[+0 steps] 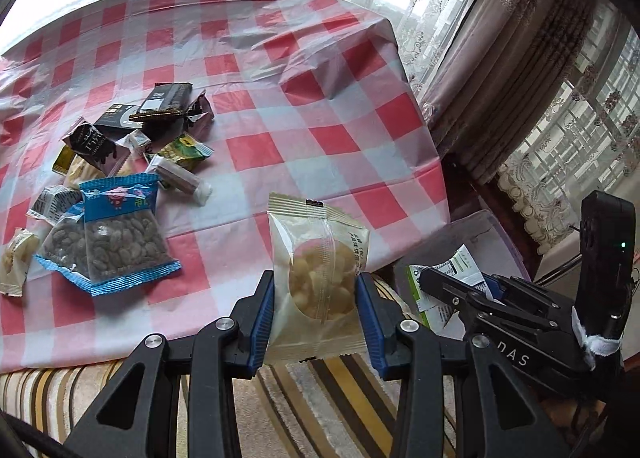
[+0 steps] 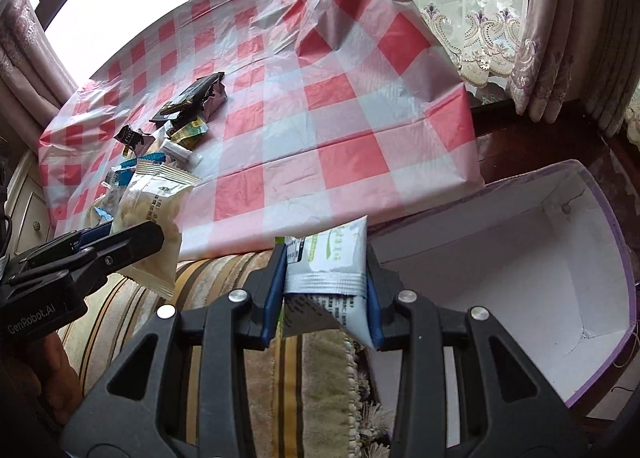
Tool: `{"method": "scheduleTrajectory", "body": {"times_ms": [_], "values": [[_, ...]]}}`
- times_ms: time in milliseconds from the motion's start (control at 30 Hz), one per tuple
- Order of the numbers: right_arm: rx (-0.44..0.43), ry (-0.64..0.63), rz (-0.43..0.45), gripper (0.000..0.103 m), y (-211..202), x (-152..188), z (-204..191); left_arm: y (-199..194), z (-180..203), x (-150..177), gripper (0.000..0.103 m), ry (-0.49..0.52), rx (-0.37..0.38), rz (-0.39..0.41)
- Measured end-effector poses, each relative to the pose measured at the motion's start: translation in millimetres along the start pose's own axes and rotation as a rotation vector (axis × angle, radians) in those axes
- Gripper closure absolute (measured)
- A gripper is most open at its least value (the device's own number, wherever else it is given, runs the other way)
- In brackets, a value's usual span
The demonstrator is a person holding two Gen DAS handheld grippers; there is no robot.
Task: Organize snacks
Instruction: 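Carry both packets to the white box and open both tools to drop them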
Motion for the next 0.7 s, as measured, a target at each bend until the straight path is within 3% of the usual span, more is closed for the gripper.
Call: {"method": "scheduleTrajectory", "body": {"times_ms": [300,500,700], "values": [[0.14,0.124,0.024,0.063,-13,4,82,29,66,-9,0.062,0.117,0.116,-0.059],[0.207,0.194,0.043,0.055,-23,4,122,43,101,-12,0.062,0.192,0.176,-0.088],[0.251,0.226,0.069,0.041,-32,1,139,48,127,-14,0.06,0.259,0.202,-0.098]]}}
Point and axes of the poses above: each gripper's, at about its wrist camera, not at the fingertips, and y roughly the way its jaws point, z to its right, x to its underside, the point moved 3 cm from there along y, roughly the way its jaws point, and after that the axes turned 12 degrees about y, right-handed, at the moved point
